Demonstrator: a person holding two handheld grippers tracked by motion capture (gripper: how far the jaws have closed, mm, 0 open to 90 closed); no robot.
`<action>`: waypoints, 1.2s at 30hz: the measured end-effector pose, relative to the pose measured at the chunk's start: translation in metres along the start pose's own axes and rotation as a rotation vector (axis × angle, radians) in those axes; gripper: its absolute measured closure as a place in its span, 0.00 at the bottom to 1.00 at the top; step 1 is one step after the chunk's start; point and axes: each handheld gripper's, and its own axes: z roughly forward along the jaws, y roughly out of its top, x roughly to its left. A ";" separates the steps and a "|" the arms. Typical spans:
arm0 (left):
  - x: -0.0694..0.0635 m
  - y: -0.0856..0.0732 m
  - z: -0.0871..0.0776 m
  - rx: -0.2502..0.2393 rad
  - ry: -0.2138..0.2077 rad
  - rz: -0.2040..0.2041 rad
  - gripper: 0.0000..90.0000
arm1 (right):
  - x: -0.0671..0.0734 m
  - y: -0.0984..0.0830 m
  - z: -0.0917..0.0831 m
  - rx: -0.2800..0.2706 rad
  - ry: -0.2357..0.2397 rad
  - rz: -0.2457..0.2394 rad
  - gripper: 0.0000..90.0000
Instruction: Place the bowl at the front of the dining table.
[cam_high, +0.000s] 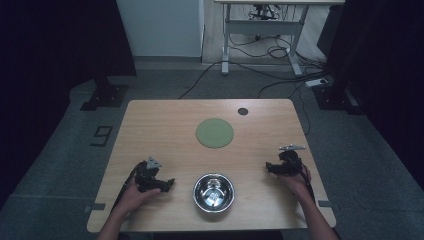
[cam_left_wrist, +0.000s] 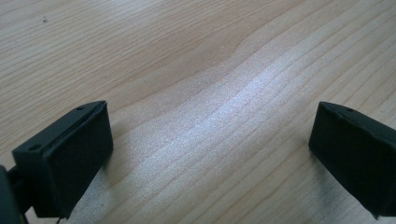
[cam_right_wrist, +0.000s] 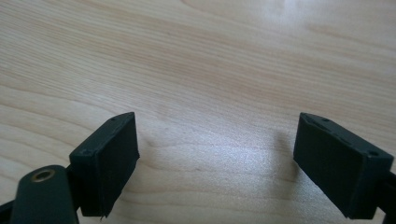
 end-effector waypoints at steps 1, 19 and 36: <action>0.000 0.000 0.000 0.000 0.000 0.000 0.00 | 0.000 0.000 0.000 0.000 0.000 0.000 0.15; 0.000 0.004 0.003 0.001 -0.006 0.006 0.00 | 0.015 0.004 -0.027 -0.085 0.098 -0.001 0.17; 0.000 0.004 0.004 0.002 -0.006 0.008 0.00 | 0.040 0.005 -0.053 -0.136 0.194 -0.049 0.19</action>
